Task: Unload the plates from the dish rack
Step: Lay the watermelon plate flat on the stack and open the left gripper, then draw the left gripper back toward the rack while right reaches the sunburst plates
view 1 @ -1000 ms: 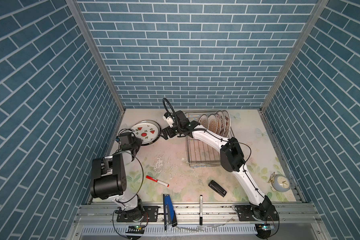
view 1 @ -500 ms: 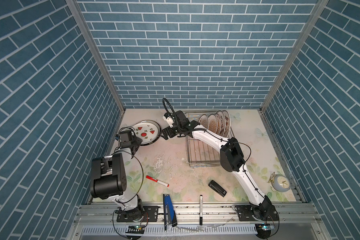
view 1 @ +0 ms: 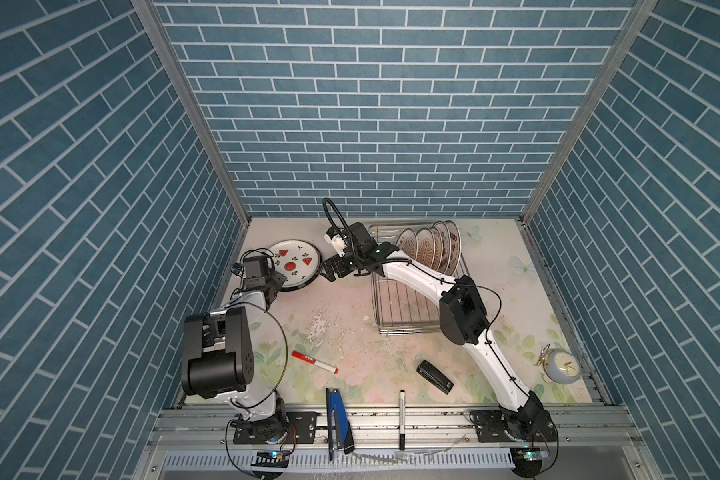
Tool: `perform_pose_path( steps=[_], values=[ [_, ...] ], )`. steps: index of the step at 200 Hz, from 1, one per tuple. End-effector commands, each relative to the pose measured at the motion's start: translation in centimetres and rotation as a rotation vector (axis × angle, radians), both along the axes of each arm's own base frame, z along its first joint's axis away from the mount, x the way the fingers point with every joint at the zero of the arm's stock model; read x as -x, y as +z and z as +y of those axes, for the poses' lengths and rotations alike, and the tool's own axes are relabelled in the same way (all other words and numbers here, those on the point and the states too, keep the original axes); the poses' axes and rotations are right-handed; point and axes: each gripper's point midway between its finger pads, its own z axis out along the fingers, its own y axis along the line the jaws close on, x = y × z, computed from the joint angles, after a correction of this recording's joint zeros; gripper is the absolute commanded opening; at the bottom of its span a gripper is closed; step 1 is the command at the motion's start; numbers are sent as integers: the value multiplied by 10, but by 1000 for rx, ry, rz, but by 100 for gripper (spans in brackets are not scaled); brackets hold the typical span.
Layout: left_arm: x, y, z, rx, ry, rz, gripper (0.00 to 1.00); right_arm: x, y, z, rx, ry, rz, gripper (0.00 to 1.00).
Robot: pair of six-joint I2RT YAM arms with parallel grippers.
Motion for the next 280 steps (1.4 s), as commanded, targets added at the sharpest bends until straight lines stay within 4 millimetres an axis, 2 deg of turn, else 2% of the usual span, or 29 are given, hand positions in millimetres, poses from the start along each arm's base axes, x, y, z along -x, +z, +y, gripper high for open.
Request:
perform_pose_path(
  steps=[1, 27, 38, 56, 72, 78, 89, 92, 97, 99, 106, 107, 110, 133, 158, 159, 164, 180, 206, 239, 269, 280],
  values=[
    [-2, 10, 3, -38, 4, -2, 37, 4, 19, -1, 2, 14, -38, 99],
    [-1, 12, 3, -38, 5, -3, 37, 5, 20, -2, 4, 11, -39, 99],
    [8, 14, 9, -73, 52, 25, 37, 3, 22, -5, 10, -7, -45, 99],
    [18, 29, 12, -176, 88, 55, 39, 6, 36, -10, 24, -43, -85, 99],
    [22, 41, 12, -184, 91, 29, 40, 13, 50, -12, 31, -48, -128, 99],
    [25, 46, 12, -190, 94, 17, 46, 15, 54, -14, 25, -49, -135, 99],
    [29, 56, 13, -196, 103, -11, 47, 20, 62, -16, 4, -45, -140, 99],
    [31, 58, 13, -197, 107, -18, 52, 21, 64, -17, -1, -44, -139, 99],
    [33, 62, 13, -199, 108, -31, 54, 24, 68, -18, -15, -43, -144, 99],
    [34, 62, 12, -199, 105, -34, 59, 24, 72, -19, -24, -44, -148, 99],
    [35, 69, 9, -201, 97, -56, 68, 27, 68, -22, -27, -47, -145, 99],
    [36, 69, 9, -201, 96, -58, 69, 27, 78, -22, -43, -48, -156, 99],
    [37, 70, 8, -202, 93, -64, 72, 29, 86, -25, -57, -51, -164, 99],
    [45, 84, -5, -202, 42, -114, 99, 40, 105, -43, -105, -65, -204, 99],
    [53, 115, -22, -207, -13, -214, 100, 54, 123, -70, -137, -93, -246, 99],
    [55, 112, -23, -207, -16, -209, 100, 55, 124, -71, -139, -94, -248, 99],
    [58, 111, -28, -204, -34, -218, 100, 55, 126, -79, -138, -116, -264, 99],
    [64, 128, -51, -209, -85, -312, 100, 62, 136, -101, -145, -154, -294, 99],
    [74, 160, -115, -287, -267, -446, 100, 73, 142, -145, -102, -278, -268, 99],
    [85, 176, -172, -212, -456, -574, 100, 94, 141, -205, -56, -398, -266, 99],
    [89, 187, -232, -124, -656, -630, 100, 100, 159, -278, -64, -614, -380, 99],
    [90, 188, -255, -95, -733, -613, 100, 102, 164, -295, -55, -628, -452, 99]
  ],
)
